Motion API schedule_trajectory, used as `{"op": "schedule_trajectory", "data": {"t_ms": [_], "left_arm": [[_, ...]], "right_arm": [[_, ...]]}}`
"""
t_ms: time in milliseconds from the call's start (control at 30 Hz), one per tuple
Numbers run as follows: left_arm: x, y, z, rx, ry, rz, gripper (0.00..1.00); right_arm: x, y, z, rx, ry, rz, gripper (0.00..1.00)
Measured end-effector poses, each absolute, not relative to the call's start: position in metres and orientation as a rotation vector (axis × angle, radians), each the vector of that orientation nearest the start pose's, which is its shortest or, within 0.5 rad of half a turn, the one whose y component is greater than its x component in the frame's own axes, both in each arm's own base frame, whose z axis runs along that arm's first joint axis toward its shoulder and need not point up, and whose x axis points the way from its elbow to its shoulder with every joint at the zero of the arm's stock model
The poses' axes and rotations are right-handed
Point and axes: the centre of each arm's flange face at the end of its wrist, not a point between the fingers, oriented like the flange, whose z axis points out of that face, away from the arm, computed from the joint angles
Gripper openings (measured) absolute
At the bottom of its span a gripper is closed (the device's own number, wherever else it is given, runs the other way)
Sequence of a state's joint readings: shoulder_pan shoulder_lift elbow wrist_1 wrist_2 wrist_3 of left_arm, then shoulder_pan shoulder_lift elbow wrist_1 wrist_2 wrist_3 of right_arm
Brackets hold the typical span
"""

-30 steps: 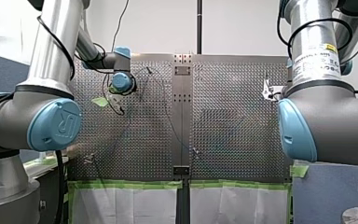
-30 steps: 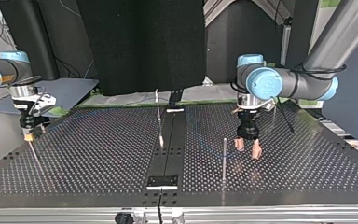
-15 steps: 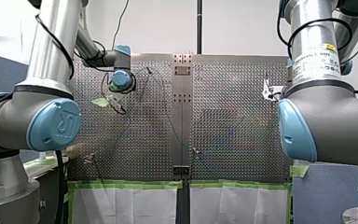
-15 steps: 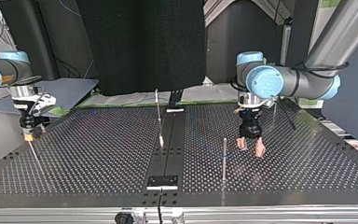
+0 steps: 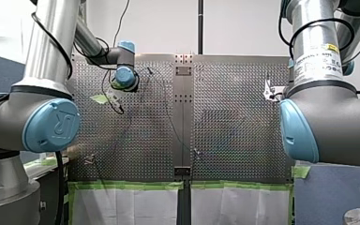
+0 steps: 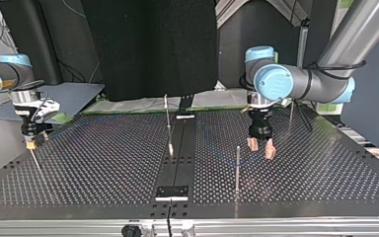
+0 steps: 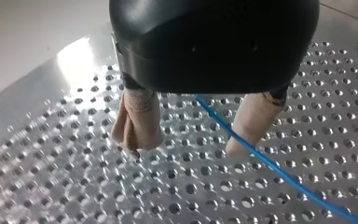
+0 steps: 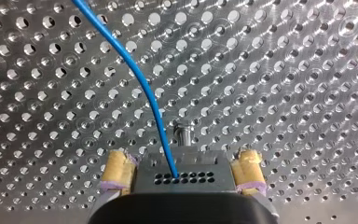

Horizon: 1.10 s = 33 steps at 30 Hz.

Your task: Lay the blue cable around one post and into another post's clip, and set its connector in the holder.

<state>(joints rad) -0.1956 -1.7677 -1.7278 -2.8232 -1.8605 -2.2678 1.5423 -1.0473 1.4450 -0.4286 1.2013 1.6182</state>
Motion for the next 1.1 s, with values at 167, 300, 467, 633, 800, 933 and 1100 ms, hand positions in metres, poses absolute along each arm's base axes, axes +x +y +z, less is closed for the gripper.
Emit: {"op": "schedule_trajectory", "data": {"t_ms": [167, 300, 467, 633, 800, 933, 1100], "left_arm": [[0.505, -0.211, 0.345, -0.621, 1.496, -0.433, 1.0], [0.5, -0.216, 0.345, -0.613, 1.508, -0.427, 1.0], [0.491, -0.223, 0.35, -0.601, 1.518, -0.416, 1.0], [0.473, -0.224, 0.356, -0.587, 1.516, -0.388, 1.0], [0.457, -0.223, 0.369, -0.556, 1.512, -0.373, 1.0], [0.446, -0.224, 0.382, -0.51, 1.527, -0.365, 1.0], [0.442, -0.229, 0.392, -0.435, 1.57, -0.359, 1.0]], "right_arm": [[0.15, -0.675, 0.282, 1.419, -1.04, 1.499, 1.0], [0.15, -0.674, 0.282, 1.42, -1.04, 1.498, 1.0], [0.15, -0.674, 0.282, 1.42, -1.04, 1.498, 1.0], [0.15, -0.675, 0.282, 1.419, -1.039, 1.499, 1.0], [0.15, -0.675, 0.282, 1.419, -1.039, 1.499, 1.0], [0.15, -0.675, 0.282, 1.419, -1.039, 1.499, 1.0], [0.151, -0.674, 0.282, 1.42, -1.039, 1.499, 1.0]]}}
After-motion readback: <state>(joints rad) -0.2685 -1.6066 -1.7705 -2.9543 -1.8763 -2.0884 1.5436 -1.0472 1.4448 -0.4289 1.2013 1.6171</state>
